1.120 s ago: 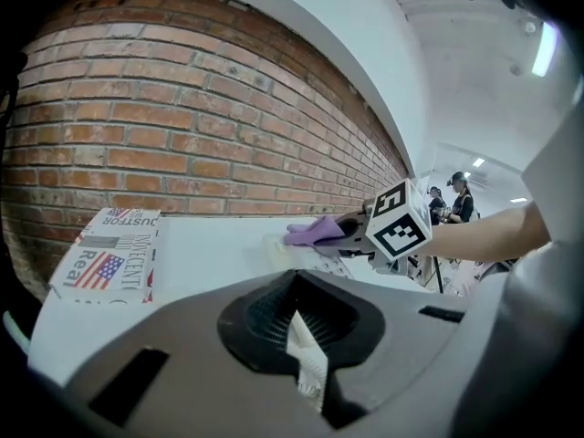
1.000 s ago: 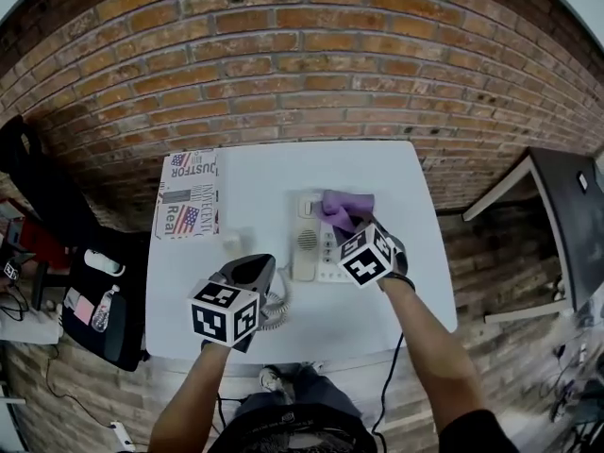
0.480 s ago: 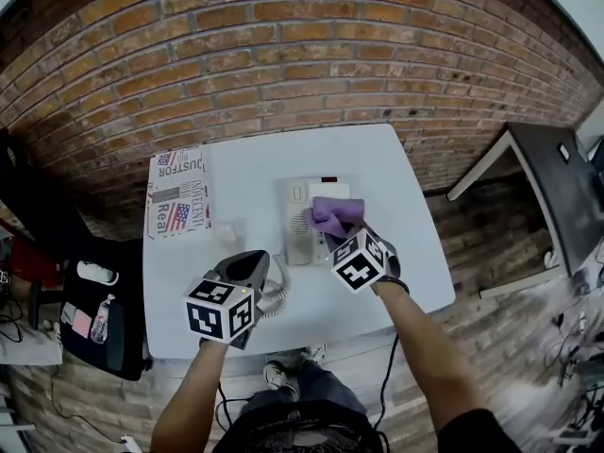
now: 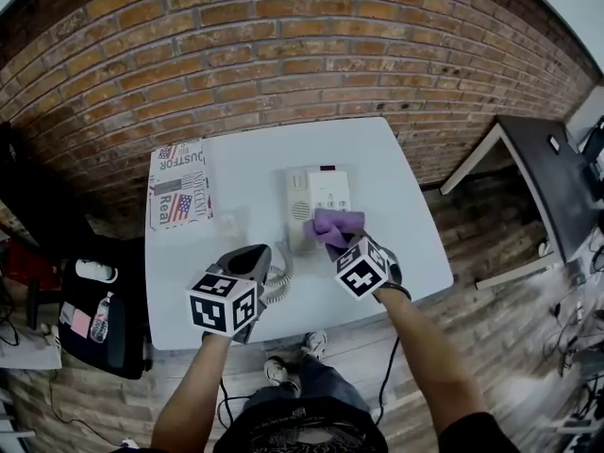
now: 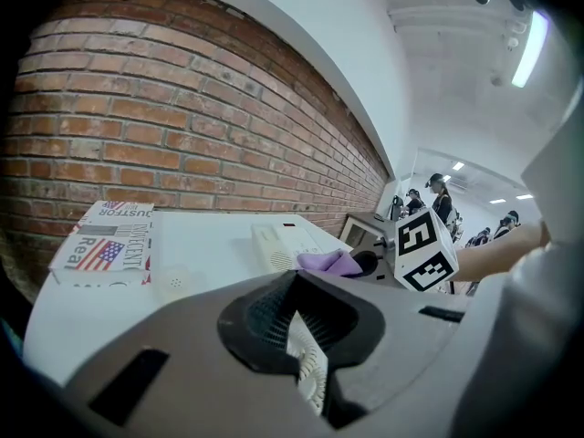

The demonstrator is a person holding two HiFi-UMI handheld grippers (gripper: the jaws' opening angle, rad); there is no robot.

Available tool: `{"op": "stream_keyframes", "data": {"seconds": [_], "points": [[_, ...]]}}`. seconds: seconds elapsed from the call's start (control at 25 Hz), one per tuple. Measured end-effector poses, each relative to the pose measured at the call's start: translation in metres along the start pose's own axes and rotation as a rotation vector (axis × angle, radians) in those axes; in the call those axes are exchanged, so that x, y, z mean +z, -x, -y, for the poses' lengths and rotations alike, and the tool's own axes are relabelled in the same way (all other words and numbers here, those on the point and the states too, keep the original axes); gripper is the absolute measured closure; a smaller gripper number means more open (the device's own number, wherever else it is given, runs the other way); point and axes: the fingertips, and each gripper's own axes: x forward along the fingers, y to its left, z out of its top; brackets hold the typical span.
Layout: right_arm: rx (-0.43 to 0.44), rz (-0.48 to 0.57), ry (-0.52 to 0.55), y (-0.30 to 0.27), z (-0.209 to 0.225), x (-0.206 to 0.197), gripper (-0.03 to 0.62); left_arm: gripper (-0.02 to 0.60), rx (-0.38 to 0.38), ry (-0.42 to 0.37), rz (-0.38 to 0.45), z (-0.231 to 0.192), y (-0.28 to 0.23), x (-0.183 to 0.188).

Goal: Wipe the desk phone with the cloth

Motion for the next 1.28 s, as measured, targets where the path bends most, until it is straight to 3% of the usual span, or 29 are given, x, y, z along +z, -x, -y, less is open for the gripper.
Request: {"op": "stream_keyframes", "data": {"seconds": [0.36,0.6,0.96,1.28], "points": [[0.036,-0.033,-0.006,0.013,-0.028,-0.019,0.546,0.575,-0.008,-0.016,-0.006,0.006,0.010,-0.006],[0.020,-0.026,0.010,0.027,-0.025,-0.013,0.546,0.575,-0.007,-0.019,0.003,0.005,0.012,-0.002],[-0.065,0.062,0.059,0.063,0.028,0.040,0.546,0.575,-0.002,-0.014,0.033,0.002,0.009,0.013],[-0.069,0.126,0.140,0.057,0.066,0.094,0.546,0.575,0.040,-0.006,0.048,-0.010,0.000,0.027]]}}
